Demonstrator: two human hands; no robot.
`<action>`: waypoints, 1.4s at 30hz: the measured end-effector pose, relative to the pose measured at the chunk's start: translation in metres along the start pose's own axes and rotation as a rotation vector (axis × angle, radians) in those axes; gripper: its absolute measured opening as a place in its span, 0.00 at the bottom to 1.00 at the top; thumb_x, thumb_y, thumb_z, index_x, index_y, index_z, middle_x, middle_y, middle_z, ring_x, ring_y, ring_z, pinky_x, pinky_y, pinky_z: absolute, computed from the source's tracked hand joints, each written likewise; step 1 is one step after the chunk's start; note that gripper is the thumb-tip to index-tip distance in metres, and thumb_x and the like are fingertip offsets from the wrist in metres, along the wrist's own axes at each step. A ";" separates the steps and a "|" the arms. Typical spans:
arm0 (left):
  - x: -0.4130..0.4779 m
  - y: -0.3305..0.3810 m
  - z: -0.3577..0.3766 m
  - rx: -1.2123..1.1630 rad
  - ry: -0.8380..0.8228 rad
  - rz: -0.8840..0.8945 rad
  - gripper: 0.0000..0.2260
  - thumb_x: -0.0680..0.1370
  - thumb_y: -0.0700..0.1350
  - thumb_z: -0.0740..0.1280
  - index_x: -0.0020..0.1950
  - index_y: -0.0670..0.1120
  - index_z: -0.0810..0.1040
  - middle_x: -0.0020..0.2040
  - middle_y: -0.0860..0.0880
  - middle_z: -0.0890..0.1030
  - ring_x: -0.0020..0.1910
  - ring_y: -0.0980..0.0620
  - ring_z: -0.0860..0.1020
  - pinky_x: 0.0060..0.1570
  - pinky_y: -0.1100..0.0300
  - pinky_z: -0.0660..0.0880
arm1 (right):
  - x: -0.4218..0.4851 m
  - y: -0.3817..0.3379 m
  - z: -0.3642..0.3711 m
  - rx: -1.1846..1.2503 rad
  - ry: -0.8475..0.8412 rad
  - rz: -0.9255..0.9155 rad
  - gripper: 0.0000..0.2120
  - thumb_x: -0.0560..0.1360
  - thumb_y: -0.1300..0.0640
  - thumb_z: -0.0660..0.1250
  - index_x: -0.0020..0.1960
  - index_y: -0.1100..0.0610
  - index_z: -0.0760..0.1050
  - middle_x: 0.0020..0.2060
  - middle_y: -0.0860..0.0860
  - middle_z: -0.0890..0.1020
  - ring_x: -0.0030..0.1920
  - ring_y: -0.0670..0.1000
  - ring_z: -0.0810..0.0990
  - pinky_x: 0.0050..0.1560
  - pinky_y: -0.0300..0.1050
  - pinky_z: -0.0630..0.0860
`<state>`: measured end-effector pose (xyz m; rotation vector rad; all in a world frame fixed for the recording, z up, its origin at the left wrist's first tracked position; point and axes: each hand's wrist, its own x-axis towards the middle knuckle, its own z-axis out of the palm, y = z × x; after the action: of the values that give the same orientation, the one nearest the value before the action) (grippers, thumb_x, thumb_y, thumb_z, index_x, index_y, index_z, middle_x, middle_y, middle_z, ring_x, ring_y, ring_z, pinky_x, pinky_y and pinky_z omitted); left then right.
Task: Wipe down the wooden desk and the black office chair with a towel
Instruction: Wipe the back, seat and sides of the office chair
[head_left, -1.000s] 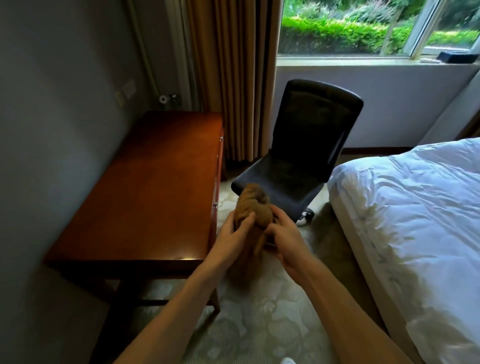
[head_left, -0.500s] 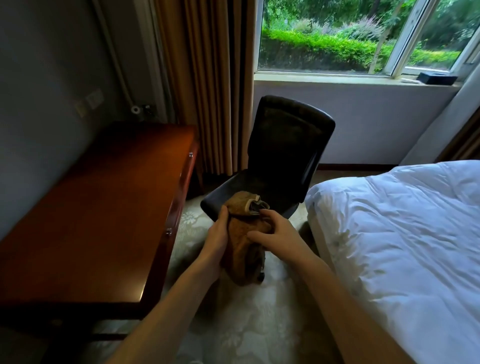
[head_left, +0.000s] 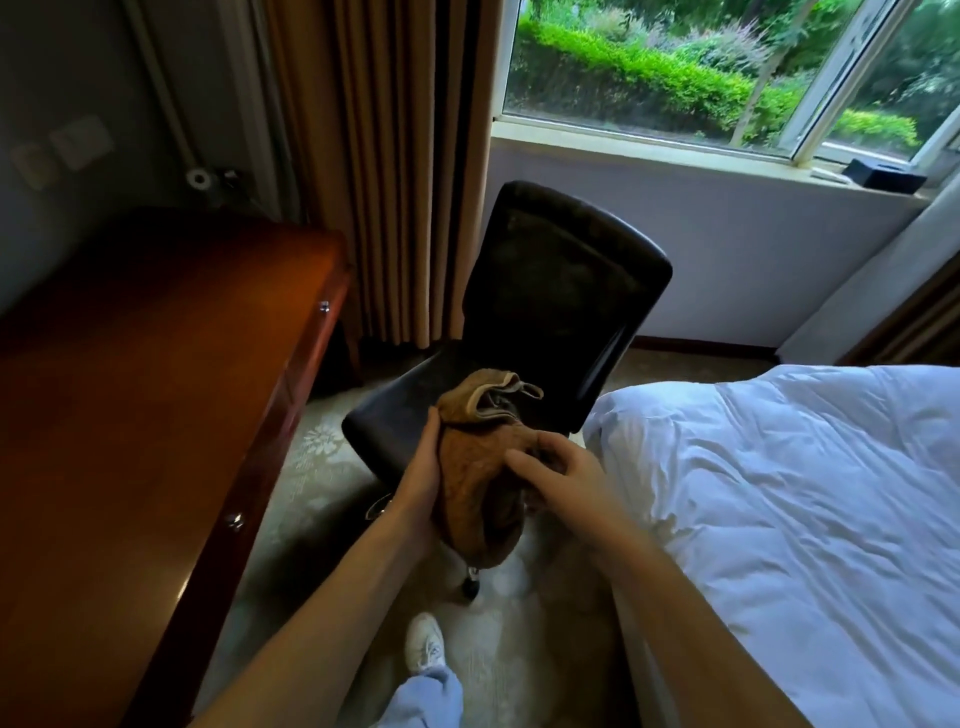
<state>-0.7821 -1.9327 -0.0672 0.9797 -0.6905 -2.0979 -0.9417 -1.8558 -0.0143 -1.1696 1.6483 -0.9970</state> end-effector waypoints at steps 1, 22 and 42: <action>0.021 0.001 0.002 -0.033 -0.023 -0.014 0.33 0.80 0.70 0.57 0.69 0.46 0.80 0.64 0.39 0.83 0.64 0.40 0.82 0.64 0.45 0.79 | 0.018 0.002 -0.006 0.019 0.013 0.018 0.13 0.77 0.46 0.73 0.60 0.42 0.77 0.55 0.43 0.83 0.54 0.40 0.83 0.53 0.38 0.82; 0.224 -0.012 0.045 -0.251 0.004 -0.253 0.36 0.80 0.72 0.51 0.70 0.47 0.80 0.70 0.38 0.78 0.70 0.40 0.77 0.73 0.42 0.69 | 0.212 0.025 -0.046 -0.095 0.258 0.016 0.11 0.84 0.55 0.65 0.62 0.41 0.78 0.56 0.37 0.82 0.58 0.41 0.81 0.55 0.38 0.81; 0.344 0.013 0.132 0.477 0.164 0.080 0.31 0.67 0.76 0.71 0.68 0.71 0.73 0.62 0.63 0.82 0.65 0.57 0.80 0.64 0.54 0.76 | 0.384 0.016 -0.182 0.361 0.208 0.136 0.11 0.81 0.59 0.64 0.54 0.44 0.80 0.48 0.45 0.86 0.51 0.46 0.85 0.56 0.56 0.83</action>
<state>-1.0426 -2.1866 -0.1296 1.3375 -1.1541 -1.7926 -1.1913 -2.1985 -0.0467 -0.7246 1.5966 -1.2975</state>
